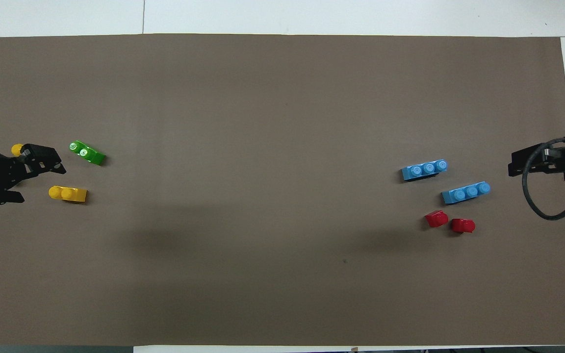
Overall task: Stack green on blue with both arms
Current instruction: 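Raise the left gripper toward the green brick while the right gripper lifts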
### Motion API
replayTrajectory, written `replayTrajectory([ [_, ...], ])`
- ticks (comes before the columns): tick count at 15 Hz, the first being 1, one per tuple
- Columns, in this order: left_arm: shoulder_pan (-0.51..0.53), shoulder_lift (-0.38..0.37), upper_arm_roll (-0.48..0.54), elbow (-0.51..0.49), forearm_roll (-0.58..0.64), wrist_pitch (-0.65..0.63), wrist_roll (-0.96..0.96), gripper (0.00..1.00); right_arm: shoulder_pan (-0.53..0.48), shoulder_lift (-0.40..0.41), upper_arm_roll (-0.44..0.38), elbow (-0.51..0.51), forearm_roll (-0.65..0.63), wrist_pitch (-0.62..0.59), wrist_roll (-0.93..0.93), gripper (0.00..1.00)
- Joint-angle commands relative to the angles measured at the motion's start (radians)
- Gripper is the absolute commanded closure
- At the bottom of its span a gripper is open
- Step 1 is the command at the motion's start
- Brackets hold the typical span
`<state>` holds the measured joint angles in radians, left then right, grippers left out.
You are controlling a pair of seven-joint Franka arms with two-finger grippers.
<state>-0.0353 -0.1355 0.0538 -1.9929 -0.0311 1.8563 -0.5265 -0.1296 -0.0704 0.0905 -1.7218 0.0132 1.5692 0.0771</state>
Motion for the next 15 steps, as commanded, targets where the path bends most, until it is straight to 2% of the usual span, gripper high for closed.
replayTrajectory([
  [1,0.014,0.013,-0.005,-0.033,-0.01,0.073,-0.094,0.0,-0.027,-0.016,0.006,-0.022,0.002,0.029,0.013,0.0],
  [5,0.028,0.08,-0.005,-0.03,-0.009,0.168,-0.295,0.0,-0.027,-0.003,0.006,-0.028,0.004,0.086,0.212,0.0],
  [7,0.031,0.108,-0.005,-0.023,-0.009,0.196,-0.332,0.0,-0.027,0.033,0.006,-0.025,0.014,0.13,0.315,0.0],
  [15,0.057,0.256,-0.002,0.022,-0.012,0.299,-0.337,0.0,-0.008,0.118,0.006,-0.027,0.051,0.244,0.338,0.0],
])
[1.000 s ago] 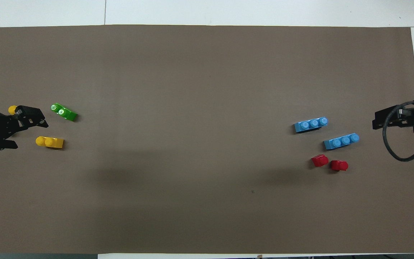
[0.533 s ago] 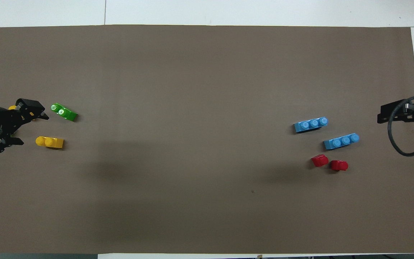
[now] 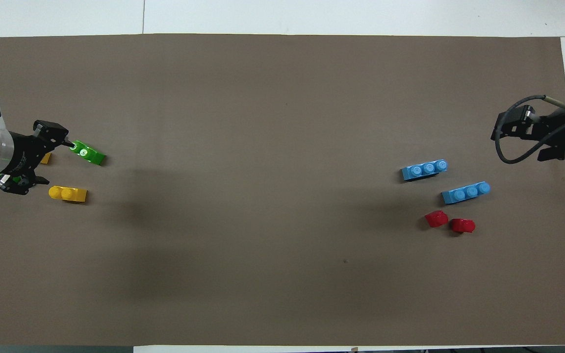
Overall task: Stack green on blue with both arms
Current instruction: 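Raise the left gripper toward the green brick while the right gripper lifts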
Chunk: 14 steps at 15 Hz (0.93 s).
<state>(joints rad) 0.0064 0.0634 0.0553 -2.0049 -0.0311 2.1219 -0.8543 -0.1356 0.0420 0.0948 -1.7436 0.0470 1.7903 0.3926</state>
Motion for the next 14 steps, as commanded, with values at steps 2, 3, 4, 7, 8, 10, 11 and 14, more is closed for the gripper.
replayTrajectory([
  [2,0.026,0.096,-0.003,0.058,-0.012,0.05,-0.006,0.0,-0.001,0.022,0.003,-0.005,0.019,0.035,0.069,0.0],
  [3,0.043,0.107,-0.005,0.066,-0.01,0.061,-0.006,0.0,-0.001,0.029,0.005,-0.007,0.028,0.044,0.095,0.0],
  [4,0.044,0.121,-0.005,0.072,-0.01,0.075,-0.006,0.0,-0.001,0.038,0.003,-0.008,0.065,0.058,0.116,0.0],
  [7,0.044,0.18,-0.005,0.138,-0.015,0.079,-0.009,0.0,-0.001,0.058,0.003,-0.008,0.086,0.075,0.144,0.0],
  [8,0.044,0.194,-0.005,0.158,-0.016,0.073,-0.009,0.0,0.001,0.061,0.003,-0.008,0.089,0.078,0.159,0.0],
  [10,0.044,0.222,-0.003,0.166,-0.016,0.081,-0.011,0.0,0.023,0.065,0.003,-0.014,0.091,0.104,0.19,0.0],
  [11,0.043,0.234,-0.003,0.166,-0.012,0.084,-0.019,0.0,0.025,0.068,0.005,-0.022,0.093,0.112,0.207,0.0],
  [14,0.046,0.262,-0.003,0.158,-0.009,0.124,-0.083,0.0,0.04,0.082,0.003,-0.039,0.129,0.138,0.287,0.0],
])
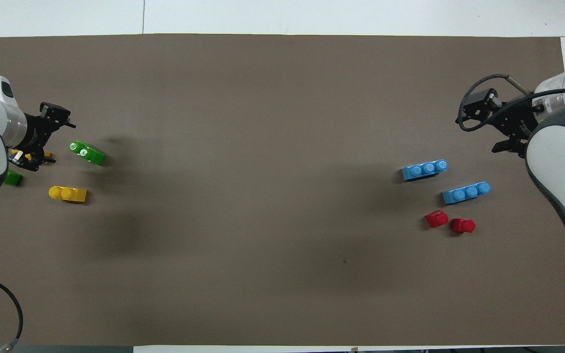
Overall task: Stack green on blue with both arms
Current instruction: 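Raise the left gripper toward the green brick while the right gripper lifts, then lower the left gripper onto the green brick while the right gripper approaches blue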
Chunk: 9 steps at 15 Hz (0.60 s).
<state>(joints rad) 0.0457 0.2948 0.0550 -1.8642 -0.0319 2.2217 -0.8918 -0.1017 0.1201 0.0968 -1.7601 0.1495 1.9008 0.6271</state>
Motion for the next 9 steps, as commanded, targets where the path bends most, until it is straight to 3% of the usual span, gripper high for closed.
replayTrajectory([
  [1,0.002,0.041,-0.003,0.017,-0.008,0.027,-0.074,0.0,0.007,0.006,0.001,-0.025,0.03,0.027,0.08,0.0],
  [9,-0.007,0.05,-0.003,-0.029,-0.006,0.069,-0.087,0.0,-0.003,0.024,0.001,-0.055,0.051,0.057,0.156,0.0],
])
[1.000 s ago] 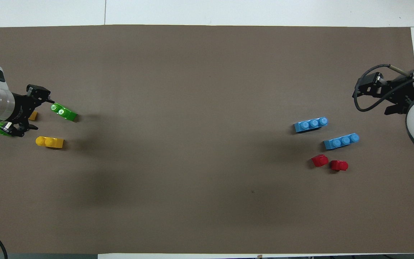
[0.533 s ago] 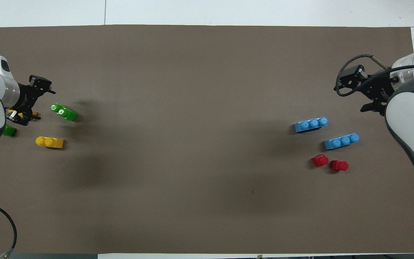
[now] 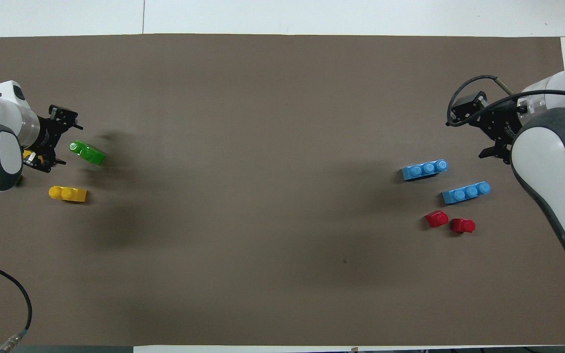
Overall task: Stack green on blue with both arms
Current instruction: 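Lower the left gripper onto the green brick while the right gripper approaches blue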
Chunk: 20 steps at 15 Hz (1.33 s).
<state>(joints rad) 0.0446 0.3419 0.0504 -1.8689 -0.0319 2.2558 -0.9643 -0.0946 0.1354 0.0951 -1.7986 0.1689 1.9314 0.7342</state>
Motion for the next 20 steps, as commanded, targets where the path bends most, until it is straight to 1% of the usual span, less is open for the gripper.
replayTrajectory([
  [1,-0.008,0.006,0.002,-0.033,-0.006,0.042,-0.014,0.0,-0.014,0.019,0.003,-0.016,0.056,0.026,0.098,0.0],
  [4,-0.009,0.012,0.002,-0.048,-0.006,0.05,-0.014,0.0,-0.024,0.044,0.003,-0.025,0.08,0.029,0.212,0.0],
  [6,-0.008,0.014,0.002,-0.053,-0.006,0.053,-0.013,0.0,-0.043,0.046,0.003,-0.05,0.109,0.052,0.223,0.0],
  [8,-0.009,0.016,0.002,-0.065,-0.006,0.071,-0.013,0.0,-0.045,0.038,0.003,-0.077,0.112,0.078,0.223,0.0],
  [12,-0.009,0.016,0.0,-0.073,-0.006,0.079,-0.013,0.01,-0.045,0.041,0.003,-0.081,0.115,0.083,0.223,0.0],
  [13,-0.009,0.016,0.0,-0.073,-0.006,0.079,-0.014,0.08,-0.05,0.047,0.003,-0.081,0.115,0.084,0.223,0.0],
  [14,-0.009,0.016,0.0,-0.072,-0.006,0.08,-0.014,0.2,-0.059,0.052,0.003,-0.081,0.129,0.084,0.223,0.0],
  [15,-0.011,0.016,0.002,-0.072,-0.006,0.082,-0.014,0.29,-0.062,0.056,0.003,-0.081,0.153,0.084,0.223,0.0],
  [16,-0.011,0.016,0.002,-0.069,-0.006,0.079,-0.014,0.43,-0.062,0.056,0.002,-0.082,0.156,0.084,0.224,0.0],
  [17,-0.011,0.016,0.002,-0.062,-0.006,0.074,-0.011,0.71,-0.062,0.056,0.002,-0.082,0.156,0.084,0.224,0.0],
  [18,-0.011,0.016,0.002,-0.061,-0.006,0.076,-0.011,0.91,-0.062,0.056,0.002,-0.085,0.156,0.086,0.223,0.0],
  [19,-0.011,0.016,0.002,-0.059,-0.006,0.074,-0.01,1.0,-0.062,0.053,0.002,-0.094,0.158,0.092,0.224,0.0],
  [20,-0.012,0.016,0.0,-0.058,-0.006,0.074,-0.01,1.0,-0.06,0.052,0.003,-0.106,0.159,0.109,0.228,0.0],
])
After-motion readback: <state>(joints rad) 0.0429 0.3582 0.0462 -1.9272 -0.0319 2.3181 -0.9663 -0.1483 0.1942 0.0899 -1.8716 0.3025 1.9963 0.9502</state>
